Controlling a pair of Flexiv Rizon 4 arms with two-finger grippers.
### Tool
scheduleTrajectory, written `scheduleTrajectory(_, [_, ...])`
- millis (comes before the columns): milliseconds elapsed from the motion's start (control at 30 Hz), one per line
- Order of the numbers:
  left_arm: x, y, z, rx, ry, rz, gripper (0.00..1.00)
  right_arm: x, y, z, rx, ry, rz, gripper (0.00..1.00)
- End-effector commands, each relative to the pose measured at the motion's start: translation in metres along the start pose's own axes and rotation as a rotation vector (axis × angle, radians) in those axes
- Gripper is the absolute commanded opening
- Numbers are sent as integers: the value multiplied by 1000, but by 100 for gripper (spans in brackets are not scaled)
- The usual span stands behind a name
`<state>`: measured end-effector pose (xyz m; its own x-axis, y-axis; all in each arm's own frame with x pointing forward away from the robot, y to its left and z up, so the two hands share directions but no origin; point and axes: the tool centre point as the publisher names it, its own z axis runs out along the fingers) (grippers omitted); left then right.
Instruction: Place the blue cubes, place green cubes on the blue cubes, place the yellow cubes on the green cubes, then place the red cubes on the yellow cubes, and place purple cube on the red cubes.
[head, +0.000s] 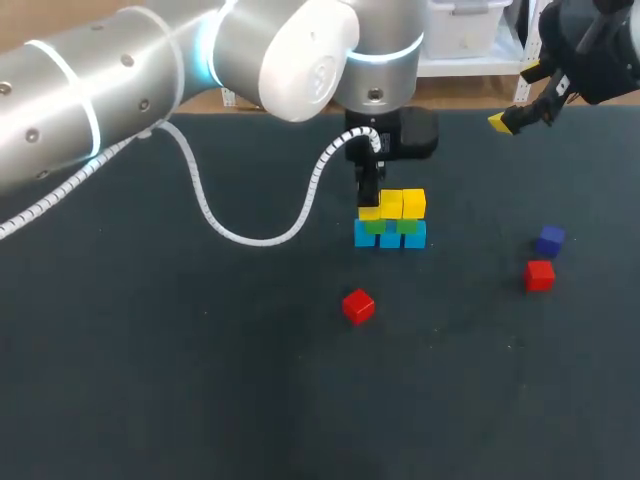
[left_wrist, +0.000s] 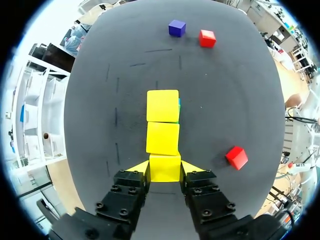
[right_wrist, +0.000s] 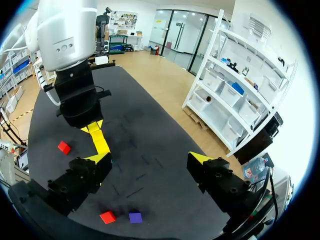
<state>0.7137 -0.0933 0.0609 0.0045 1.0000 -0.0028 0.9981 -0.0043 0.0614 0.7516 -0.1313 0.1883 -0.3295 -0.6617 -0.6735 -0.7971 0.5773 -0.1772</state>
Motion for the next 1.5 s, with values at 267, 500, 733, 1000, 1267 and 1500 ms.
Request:
scheduleTrajectory(267, [-2,4,0,7,8,-1,100,0,2,-1,8,1,1,100])
scheduleTrajectory(500, [4,4,-6,0,-3,-23,100,0,2,-1,8,1,1,100])
scheduleTrajectory(733, [26,6,-24,-16,-33,-102,100,0,2,-1,8,1,1,100])
scheduleTrajectory(1000, [62,2,-34,-45,-80,-195,100,0,2,-1,8,1,1,100])
scheduleTrajectory(1267, [96,0,-47,-82,-86,-280,100,0,2,-1,8,1,1,100])
scheduleTrajectory(1500, [111,-10,-29,-70,20,-340,100,0,2,-1,8,1,1,100])
